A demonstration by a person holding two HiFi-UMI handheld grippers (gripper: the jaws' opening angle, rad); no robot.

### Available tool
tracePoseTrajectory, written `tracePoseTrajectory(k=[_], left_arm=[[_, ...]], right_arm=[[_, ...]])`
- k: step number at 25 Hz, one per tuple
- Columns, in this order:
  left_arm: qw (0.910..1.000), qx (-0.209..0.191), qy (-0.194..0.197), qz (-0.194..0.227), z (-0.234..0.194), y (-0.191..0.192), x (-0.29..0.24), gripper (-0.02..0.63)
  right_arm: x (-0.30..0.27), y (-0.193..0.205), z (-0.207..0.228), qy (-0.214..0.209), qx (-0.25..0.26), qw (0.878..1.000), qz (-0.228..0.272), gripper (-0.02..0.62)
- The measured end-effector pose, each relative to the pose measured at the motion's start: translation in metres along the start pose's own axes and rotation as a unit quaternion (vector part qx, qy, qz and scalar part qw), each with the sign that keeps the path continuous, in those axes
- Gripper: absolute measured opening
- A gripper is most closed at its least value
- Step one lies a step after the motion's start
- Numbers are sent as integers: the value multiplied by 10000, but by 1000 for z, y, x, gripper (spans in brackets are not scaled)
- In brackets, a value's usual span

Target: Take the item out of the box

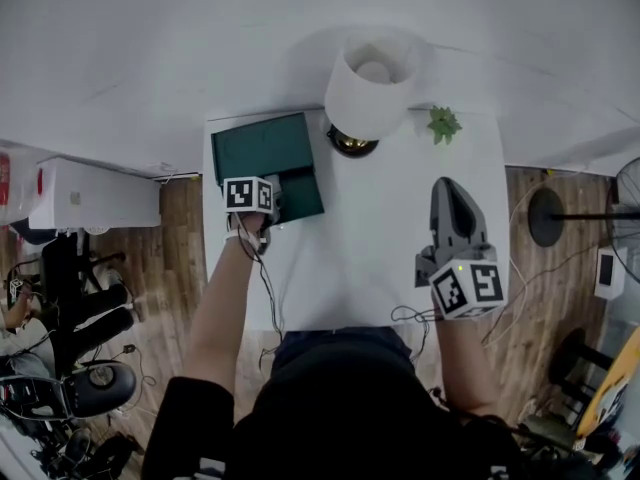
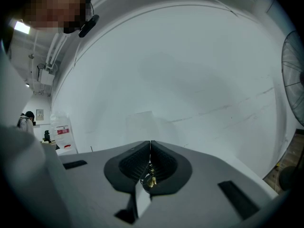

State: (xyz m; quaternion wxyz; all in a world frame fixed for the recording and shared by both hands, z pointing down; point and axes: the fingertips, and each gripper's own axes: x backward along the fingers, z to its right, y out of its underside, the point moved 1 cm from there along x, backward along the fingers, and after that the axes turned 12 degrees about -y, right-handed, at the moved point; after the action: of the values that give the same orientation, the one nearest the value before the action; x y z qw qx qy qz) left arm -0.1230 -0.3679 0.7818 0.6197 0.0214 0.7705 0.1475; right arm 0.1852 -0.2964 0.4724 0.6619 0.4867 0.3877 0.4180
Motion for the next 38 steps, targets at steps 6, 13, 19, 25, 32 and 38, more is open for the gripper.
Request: tracePoseTrajectory(k=[6,13,19,25,32,38], left_arm=[[9996,-170,-41,-226,-1,4,-3,138],[9957,-882,-233,-153,4,14,17,133],[9920,-1204,-201,307,18,14,53,133],[9834,-1383,-24,1178,42,14,114,133],[9637,-1201,334,2359,72,7,205,133],[9339,-1093,534,3362,92,-4,287,133]], right_arm=[[1,4,-13,-200,165,9997,-41,7],[7,3,-16,-244,90,9996,-54,6],[7,-3,-32,-450,144,9989,-32,6],[12,-8,-51,-632,290,9976,-72,6],[21,-29,-75,-894,418,9950,156,5],[29,-51,-96,-1079,552,9919,375,5]])
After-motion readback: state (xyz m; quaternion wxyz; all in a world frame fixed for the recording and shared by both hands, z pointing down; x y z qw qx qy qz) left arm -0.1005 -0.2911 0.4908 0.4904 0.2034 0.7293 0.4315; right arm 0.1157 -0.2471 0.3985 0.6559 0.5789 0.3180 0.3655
